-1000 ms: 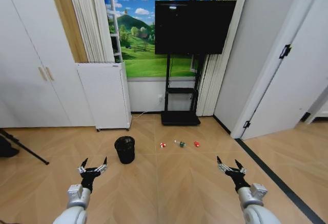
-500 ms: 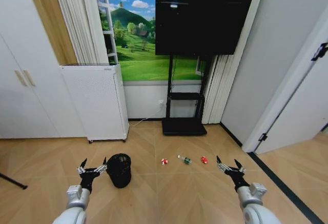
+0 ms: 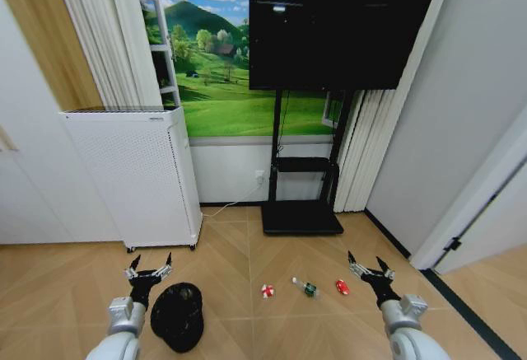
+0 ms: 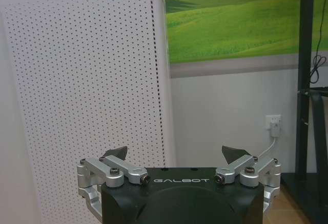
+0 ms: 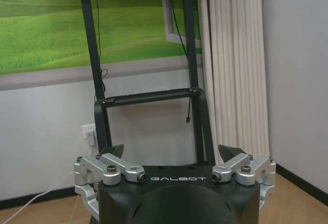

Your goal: Pick up the trash bin and place the garbage on the floor into it.

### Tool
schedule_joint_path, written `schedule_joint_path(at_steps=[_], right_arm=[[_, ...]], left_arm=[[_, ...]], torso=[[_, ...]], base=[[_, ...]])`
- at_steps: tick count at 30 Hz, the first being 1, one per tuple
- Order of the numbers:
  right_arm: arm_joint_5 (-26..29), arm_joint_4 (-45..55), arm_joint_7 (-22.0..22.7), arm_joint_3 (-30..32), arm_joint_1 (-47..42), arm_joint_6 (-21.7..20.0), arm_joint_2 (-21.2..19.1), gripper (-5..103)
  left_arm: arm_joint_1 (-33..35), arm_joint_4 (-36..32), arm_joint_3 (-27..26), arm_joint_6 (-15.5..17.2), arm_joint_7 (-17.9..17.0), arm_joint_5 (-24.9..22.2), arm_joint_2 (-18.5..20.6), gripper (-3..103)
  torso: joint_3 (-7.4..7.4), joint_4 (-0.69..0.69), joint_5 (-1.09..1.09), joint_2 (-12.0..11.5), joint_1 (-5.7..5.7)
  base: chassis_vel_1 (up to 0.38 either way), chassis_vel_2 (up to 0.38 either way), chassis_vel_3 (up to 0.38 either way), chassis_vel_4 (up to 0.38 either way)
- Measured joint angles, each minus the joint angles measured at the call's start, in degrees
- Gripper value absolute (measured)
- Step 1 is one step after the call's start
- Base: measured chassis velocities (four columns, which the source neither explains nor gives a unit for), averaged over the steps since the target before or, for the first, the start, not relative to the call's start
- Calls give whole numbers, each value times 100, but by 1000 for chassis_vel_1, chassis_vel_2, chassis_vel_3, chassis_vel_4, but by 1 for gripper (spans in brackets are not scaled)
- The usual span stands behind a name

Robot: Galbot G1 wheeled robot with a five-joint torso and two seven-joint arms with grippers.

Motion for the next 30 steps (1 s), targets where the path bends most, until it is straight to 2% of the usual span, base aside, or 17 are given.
schedule_joint_path(at_steps=[1, 6, 8, 12, 13, 15, 18, 30], right_arm=[[3, -6, -3, -6, 2, 17, 2, 100], [50, -22, -30, -22, 18, 189, 7, 100], [89, -22, -41, -36, 30, 267, 10, 100], [113, -13, -57, -41, 40, 316, 12, 100], [115, -10, -60, -41, 36, 335, 15, 100], [90, -17, -86, -37, -5, 448, 23, 100], [66, -29, -108, -27, -28, 489, 28, 100], [-48, -54, -183, -12, -52, 549, 41, 100]], left_arm=[[0, 0, -4, 0, -3, 1, 2, 100], [14, -14, -7, 0, -3, 1, 15, 100], [22, -30, -13, 0, -3, 1, 29, 100], [27, -33, -15, 0, -18, 1, 39, 100], [26, -37, -13, 17, -62, 0, 40, 100], [25, -50, 9, 217, -260, -54, 23, 100], [40, -81, 11, 339, -345, -72, 6, 100], [44, -90, 34, 368, -420, -123, -74, 100]], torso=[[-1, 4, 9, 0, -1], [0, 0, -1, 0, 0], [1, 2, 9, -1, 1], [1, 5, 5, -1, 4], [1, 0, 4, -1, 4], [0, 0, 4, 0, -1], [-2, 3, 5, 2, -5], [0, 2, 5, 1, 0]], base=[[-359, 356, 332, -385], [-335, 335, 323, -343], [-244, 224, 246, -147], [-171, 112, 89, -85], [0, 0, 0, 0], [18, -29, -25, 13], [94, -56, -51, 61], [26, -14, -19, 16]])
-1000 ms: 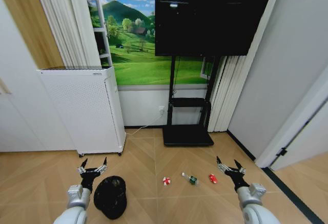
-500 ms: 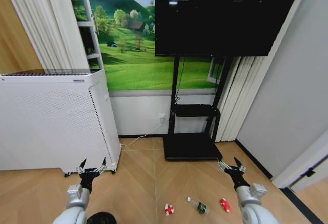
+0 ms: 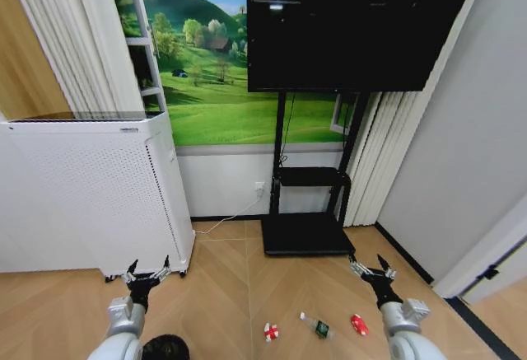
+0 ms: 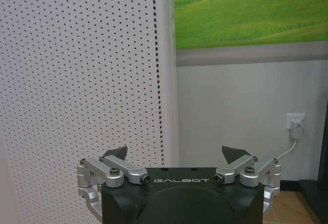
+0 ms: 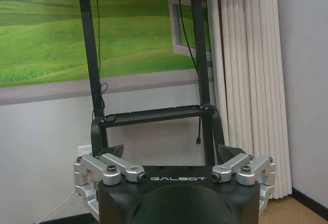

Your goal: Pick up the trash bin and place the garbage on the floor into it.

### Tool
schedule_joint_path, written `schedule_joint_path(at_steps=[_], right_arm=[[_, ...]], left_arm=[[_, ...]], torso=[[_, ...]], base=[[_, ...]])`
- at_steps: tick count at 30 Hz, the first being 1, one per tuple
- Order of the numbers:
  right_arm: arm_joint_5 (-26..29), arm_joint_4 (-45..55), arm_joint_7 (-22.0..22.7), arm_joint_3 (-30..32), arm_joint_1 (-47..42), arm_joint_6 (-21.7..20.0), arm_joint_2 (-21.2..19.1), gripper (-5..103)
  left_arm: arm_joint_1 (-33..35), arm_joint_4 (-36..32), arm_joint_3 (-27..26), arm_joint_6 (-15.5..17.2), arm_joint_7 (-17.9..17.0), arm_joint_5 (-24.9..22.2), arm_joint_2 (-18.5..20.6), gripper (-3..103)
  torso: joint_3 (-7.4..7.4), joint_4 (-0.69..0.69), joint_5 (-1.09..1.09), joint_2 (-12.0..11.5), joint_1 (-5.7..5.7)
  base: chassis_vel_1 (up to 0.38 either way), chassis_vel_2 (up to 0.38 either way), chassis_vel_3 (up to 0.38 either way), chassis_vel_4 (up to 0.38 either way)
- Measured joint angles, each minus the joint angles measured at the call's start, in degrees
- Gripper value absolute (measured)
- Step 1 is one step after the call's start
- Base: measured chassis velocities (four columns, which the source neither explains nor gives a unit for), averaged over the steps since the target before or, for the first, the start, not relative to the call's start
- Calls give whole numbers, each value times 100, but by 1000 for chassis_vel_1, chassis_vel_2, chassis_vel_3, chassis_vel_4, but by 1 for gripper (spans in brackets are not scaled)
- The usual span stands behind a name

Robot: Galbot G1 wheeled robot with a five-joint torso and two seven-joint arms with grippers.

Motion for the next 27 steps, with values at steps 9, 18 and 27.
schedule_joint_path(at_steps=[9, 18, 27], right_arm=[[10, -31, -26, -22, 20, 207, 13, 100], [-10, -57, -54, -6, 26, 293, -2, 100], [-39, -63, -90, -3, 2, 290, 6, 100]], left_arm=[[-14, 2, -21, -11, -23, 3, 2, 100], [57, -11, -12, -95, -40, -25, -23, 100], [61, -90, -42, -75, -106, -23, -8, 100]], torso=[[0, 0, 0, -1, 0], [0, 0, -1, 0, -1], [0, 0, 0, -1, 0]], base=[[35, -35, -37, 32], [48, -47, -44, 42], [0, 0, 0, 0]])
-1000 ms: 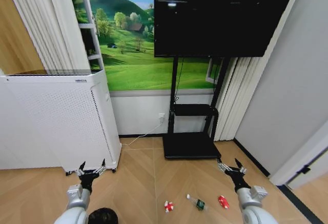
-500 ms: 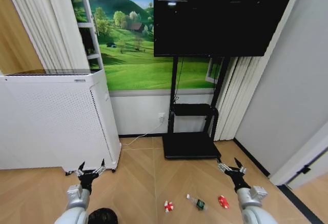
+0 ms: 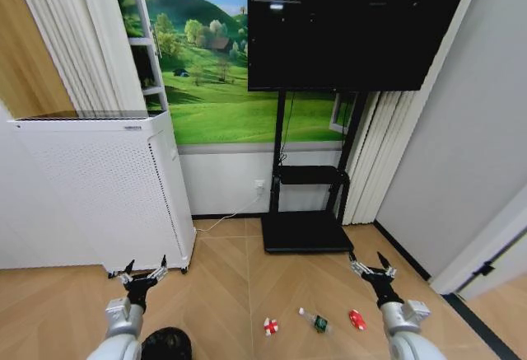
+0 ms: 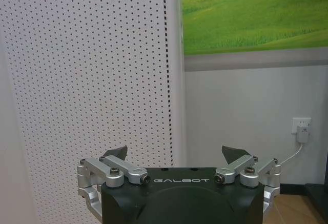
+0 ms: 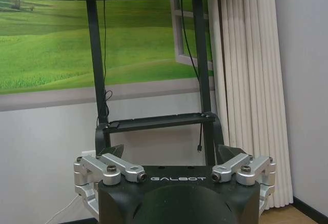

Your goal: Pick up the trash bin and place the garbage on the floor into it.

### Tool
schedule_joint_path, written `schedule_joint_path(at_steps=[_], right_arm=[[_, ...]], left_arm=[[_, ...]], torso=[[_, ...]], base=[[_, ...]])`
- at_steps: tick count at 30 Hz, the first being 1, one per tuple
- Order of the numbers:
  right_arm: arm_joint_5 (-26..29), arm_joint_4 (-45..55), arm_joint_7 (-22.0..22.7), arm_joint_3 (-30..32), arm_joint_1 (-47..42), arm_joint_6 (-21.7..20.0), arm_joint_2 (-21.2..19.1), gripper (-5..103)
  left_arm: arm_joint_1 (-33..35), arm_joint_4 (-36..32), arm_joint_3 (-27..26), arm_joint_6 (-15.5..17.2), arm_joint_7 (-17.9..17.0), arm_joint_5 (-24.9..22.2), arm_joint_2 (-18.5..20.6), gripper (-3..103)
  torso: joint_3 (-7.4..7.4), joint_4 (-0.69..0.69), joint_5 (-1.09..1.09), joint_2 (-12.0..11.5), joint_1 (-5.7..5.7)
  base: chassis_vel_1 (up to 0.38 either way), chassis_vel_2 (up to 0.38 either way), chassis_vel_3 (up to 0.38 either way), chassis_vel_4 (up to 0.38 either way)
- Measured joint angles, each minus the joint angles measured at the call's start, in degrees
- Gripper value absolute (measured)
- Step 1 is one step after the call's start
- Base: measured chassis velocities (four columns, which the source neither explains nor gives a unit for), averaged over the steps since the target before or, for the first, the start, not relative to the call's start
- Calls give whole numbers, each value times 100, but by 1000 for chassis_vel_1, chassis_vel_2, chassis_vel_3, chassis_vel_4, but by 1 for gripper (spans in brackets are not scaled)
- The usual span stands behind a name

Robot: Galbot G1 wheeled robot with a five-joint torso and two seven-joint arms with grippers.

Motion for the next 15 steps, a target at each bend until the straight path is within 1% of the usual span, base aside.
schedule_joint_path(at_steps=[9, 15], right_arm=[[2, 21, -4, 3, -1, -5, 0, 100], [4, 23, -3, 0, -5, -13, 2, 100]], left_arm=[[22, -26, -6, -16, 3, 3, -16, 100], [2, 14, -3, -49, 3, 2, -36, 100]], torso=[[-5, 0, 0, -7, -2], [-76, 0, 0, -131, -54]], base=[[0, 0, 0, 0], [0, 0, 0, 0]])
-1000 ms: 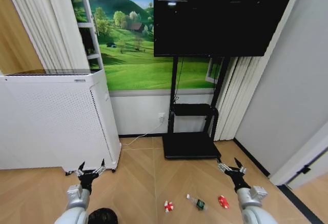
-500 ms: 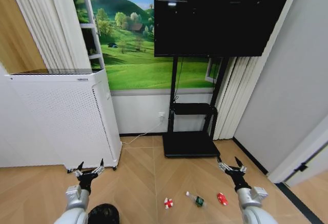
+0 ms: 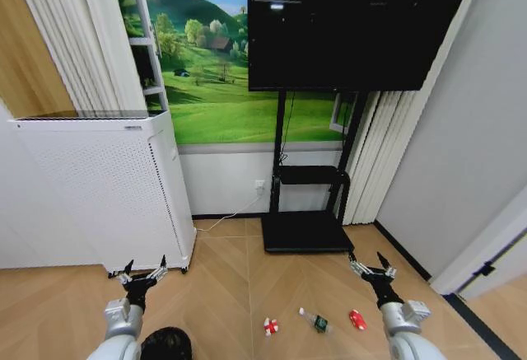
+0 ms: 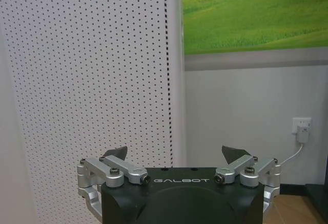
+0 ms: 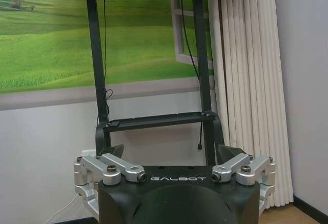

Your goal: Pick up the trash bin and place the garbage on the floor into it.

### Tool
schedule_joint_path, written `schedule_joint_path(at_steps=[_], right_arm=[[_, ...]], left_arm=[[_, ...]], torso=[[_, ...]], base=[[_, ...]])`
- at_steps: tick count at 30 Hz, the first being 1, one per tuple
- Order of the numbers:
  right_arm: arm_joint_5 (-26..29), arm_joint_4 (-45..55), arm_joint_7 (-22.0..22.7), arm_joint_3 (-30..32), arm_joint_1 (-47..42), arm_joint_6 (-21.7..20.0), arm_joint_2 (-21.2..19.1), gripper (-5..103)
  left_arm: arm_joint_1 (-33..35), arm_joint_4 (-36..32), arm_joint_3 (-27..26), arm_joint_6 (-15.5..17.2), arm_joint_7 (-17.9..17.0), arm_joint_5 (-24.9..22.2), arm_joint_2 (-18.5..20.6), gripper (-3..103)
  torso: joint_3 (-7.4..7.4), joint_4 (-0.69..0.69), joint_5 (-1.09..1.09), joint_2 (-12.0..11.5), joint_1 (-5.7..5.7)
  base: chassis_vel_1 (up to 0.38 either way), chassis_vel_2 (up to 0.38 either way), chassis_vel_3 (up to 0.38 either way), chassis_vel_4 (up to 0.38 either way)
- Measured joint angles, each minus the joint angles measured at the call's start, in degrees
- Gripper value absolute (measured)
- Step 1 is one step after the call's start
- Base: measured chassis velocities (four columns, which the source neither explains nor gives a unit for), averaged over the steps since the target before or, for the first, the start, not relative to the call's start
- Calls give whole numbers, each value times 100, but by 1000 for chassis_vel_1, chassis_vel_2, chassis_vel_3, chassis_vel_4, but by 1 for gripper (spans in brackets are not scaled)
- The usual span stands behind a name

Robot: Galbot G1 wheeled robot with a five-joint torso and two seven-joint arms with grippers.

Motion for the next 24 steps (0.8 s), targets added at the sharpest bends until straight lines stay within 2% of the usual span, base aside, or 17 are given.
schedule_joint_path(at_steps=[24], right_arm=[[49, -62, 31, -28, 25, -3, 9, 100]], left_arm=[[-3, 9, -1, 4, 18, 12, 21, 100]], torso=[[-390, 0, 0, -647, -259]], base=[[0, 0, 0, 0]])
